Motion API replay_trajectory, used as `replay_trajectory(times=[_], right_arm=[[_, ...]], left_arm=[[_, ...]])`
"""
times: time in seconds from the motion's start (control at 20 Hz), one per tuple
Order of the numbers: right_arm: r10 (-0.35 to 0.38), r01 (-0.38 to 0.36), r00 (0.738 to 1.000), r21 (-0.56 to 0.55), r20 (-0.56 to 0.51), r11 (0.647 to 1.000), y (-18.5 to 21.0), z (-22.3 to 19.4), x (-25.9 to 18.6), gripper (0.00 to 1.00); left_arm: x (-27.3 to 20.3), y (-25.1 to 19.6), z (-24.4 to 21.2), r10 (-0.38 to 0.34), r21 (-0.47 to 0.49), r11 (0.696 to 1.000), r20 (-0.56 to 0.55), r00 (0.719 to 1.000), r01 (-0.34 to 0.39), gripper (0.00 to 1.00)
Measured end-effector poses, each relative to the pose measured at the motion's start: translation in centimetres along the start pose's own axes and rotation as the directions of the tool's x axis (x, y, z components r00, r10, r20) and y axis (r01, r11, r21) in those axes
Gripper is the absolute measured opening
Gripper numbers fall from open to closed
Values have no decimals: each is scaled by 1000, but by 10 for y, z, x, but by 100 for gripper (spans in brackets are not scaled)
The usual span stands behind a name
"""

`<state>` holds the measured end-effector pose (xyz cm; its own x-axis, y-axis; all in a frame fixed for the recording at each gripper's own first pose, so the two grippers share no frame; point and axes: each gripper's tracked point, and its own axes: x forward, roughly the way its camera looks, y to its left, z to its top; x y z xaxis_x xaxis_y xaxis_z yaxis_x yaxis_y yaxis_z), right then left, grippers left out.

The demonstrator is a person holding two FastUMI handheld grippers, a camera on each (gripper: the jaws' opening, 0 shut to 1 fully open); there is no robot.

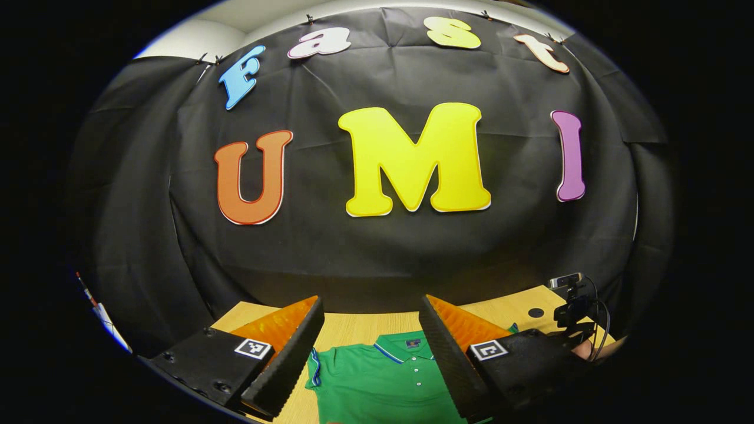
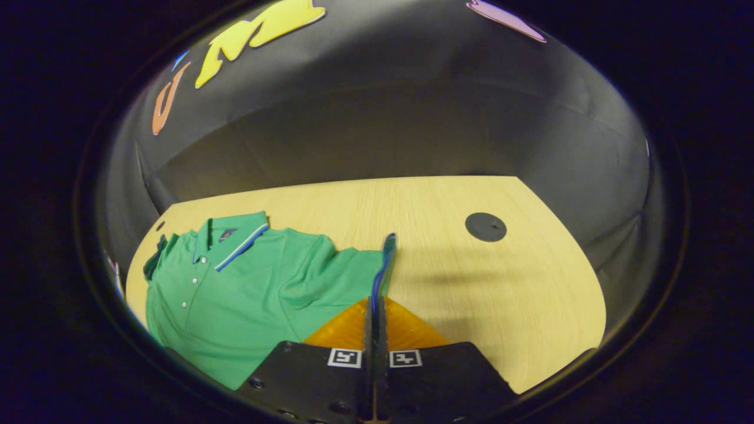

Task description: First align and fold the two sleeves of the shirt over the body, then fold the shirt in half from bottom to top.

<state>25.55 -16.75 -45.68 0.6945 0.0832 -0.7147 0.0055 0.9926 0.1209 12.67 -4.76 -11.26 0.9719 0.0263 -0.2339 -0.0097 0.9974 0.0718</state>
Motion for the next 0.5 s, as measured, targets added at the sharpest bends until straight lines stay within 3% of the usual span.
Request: replay_trajectory(times=[0.3,0.5], right_arm=[[16,-17,1000,40,23,999,11,25,-23,0],[34,-37,998,51,57,998,40,51,-47,0]], left_arm=[[-8,12,-4,25,-21,999,-13,1000,-25,100],[-17,25,-8,58,-44,997,-25,998,-59,100]])
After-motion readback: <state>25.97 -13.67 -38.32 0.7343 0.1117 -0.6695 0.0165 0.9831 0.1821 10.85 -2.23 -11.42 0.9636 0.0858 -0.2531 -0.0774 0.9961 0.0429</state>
